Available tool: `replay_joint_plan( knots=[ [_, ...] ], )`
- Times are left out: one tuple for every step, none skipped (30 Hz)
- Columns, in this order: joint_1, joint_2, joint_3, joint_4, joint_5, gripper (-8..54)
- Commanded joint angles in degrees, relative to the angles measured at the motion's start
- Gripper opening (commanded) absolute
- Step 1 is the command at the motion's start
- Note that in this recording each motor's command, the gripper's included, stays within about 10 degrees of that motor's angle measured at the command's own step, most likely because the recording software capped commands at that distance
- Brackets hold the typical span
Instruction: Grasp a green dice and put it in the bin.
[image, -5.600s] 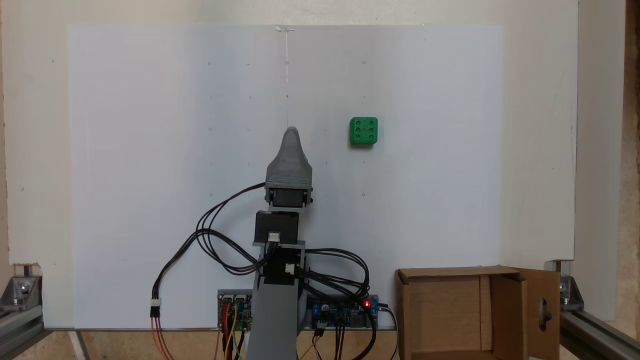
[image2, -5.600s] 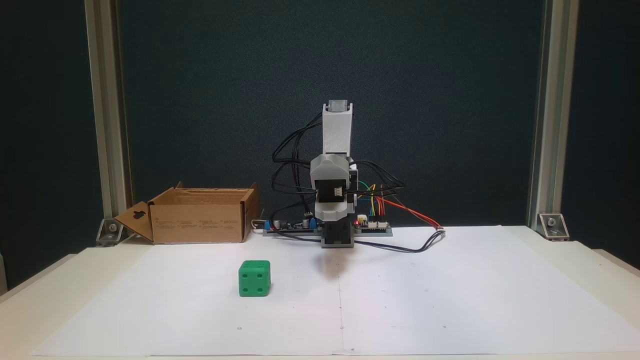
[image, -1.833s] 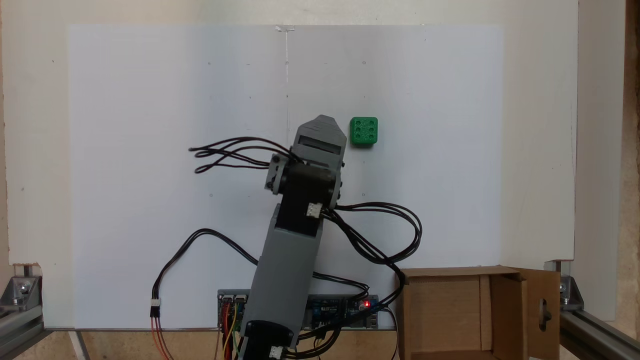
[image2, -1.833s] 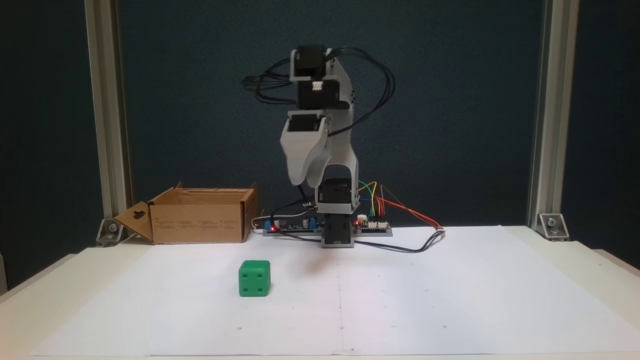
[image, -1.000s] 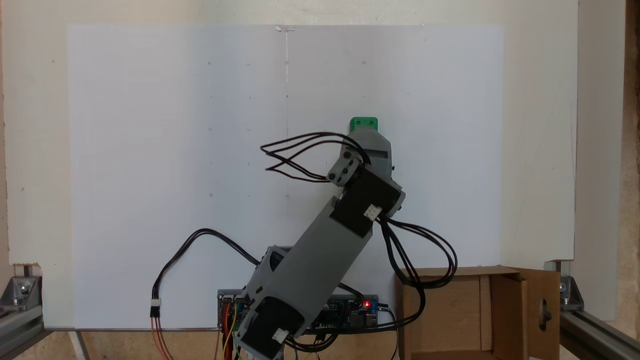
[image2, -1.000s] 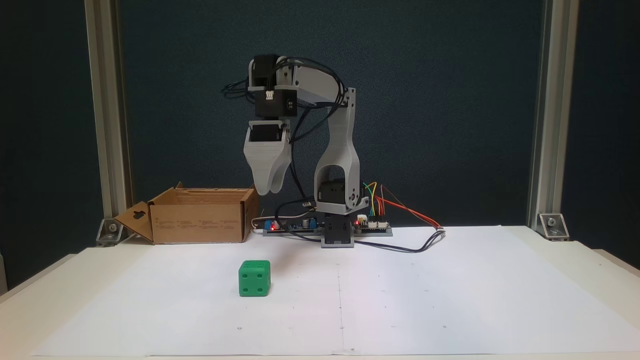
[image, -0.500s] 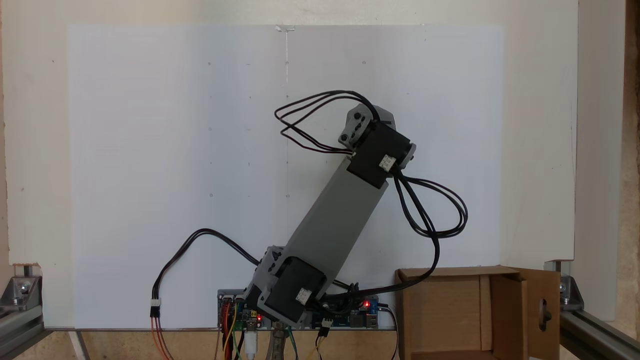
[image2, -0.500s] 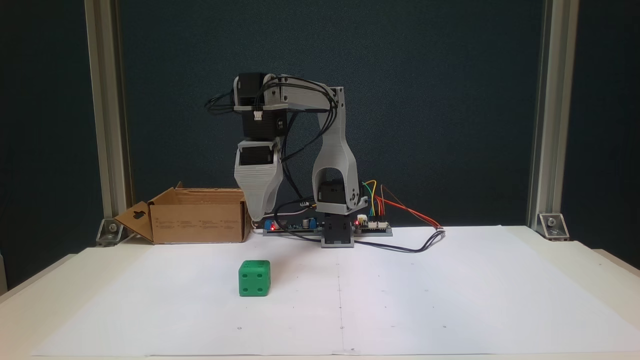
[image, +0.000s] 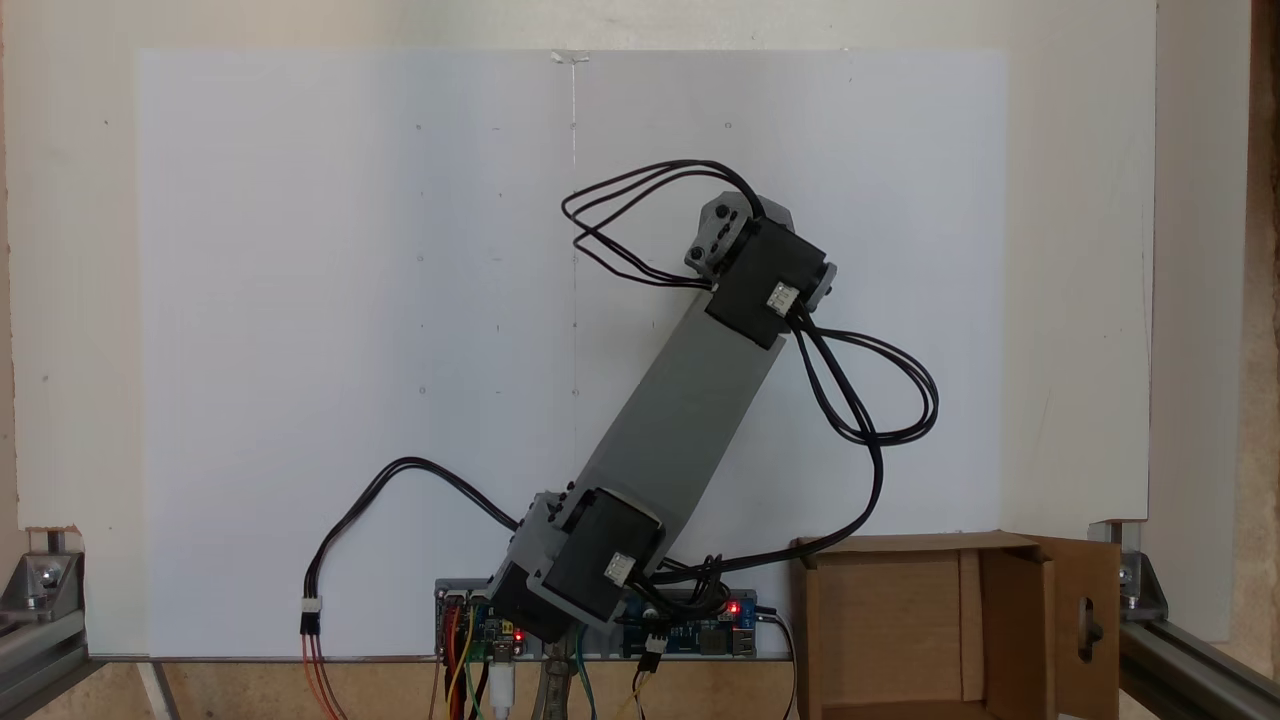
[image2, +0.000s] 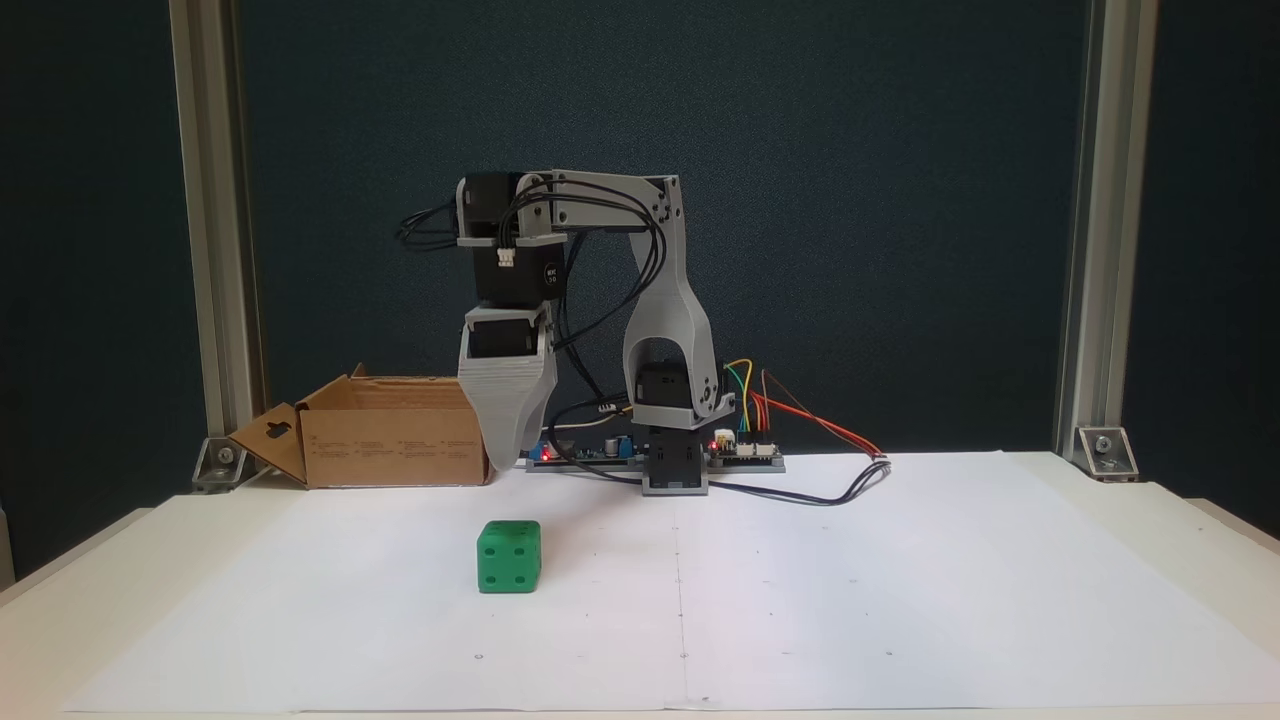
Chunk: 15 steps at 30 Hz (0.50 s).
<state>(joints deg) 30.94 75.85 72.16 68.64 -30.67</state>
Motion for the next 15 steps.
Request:
replay_joint_plan(
  knots=[
    [0.0, 0.1, -3.0, 0.0, -3.2, 45.4],
    [0.0, -0.3, -2.9, 0.0, -3.1, 45.4],
    [0.0, -0.4, -2.9, 0.0, -3.1, 45.4],
    [0.0, -0.4, -2.7, -0.2, -3.1, 45.4],
    [0.0, -0.5, -2.4, -0.4, -3.1, 45.4],
    [0.0, -0.6, -2.0, -0.9, -3.1, 45.4],
    [0.0, -0.6, -1.6, -1.1, -3.1, 45.4],
    [0.0, -0.7, -1.3, -1.3, -3.1, 45.4],
    [0.0, -0.8, -1.1, -1.5, -3.1, 45.4],
    [0.0, -1.1, -0.9, -1.7, -3.1, 45.4],
    [0.0, -1.1, -0.3, -2.4, -3.1, 45.4],
    [0.1, -1.1, 0.3, -3.3, -3.0, 45.4],
    [0.1, -1.2, 1.1, -4.0, -3.0, 45.4],
    [0.2, -1.3, 1.7, -4.4, -3.1, 45.4],
    [0.3, -1.4, 2.4, -5.2, -3.1, 45.4]
  ],
)
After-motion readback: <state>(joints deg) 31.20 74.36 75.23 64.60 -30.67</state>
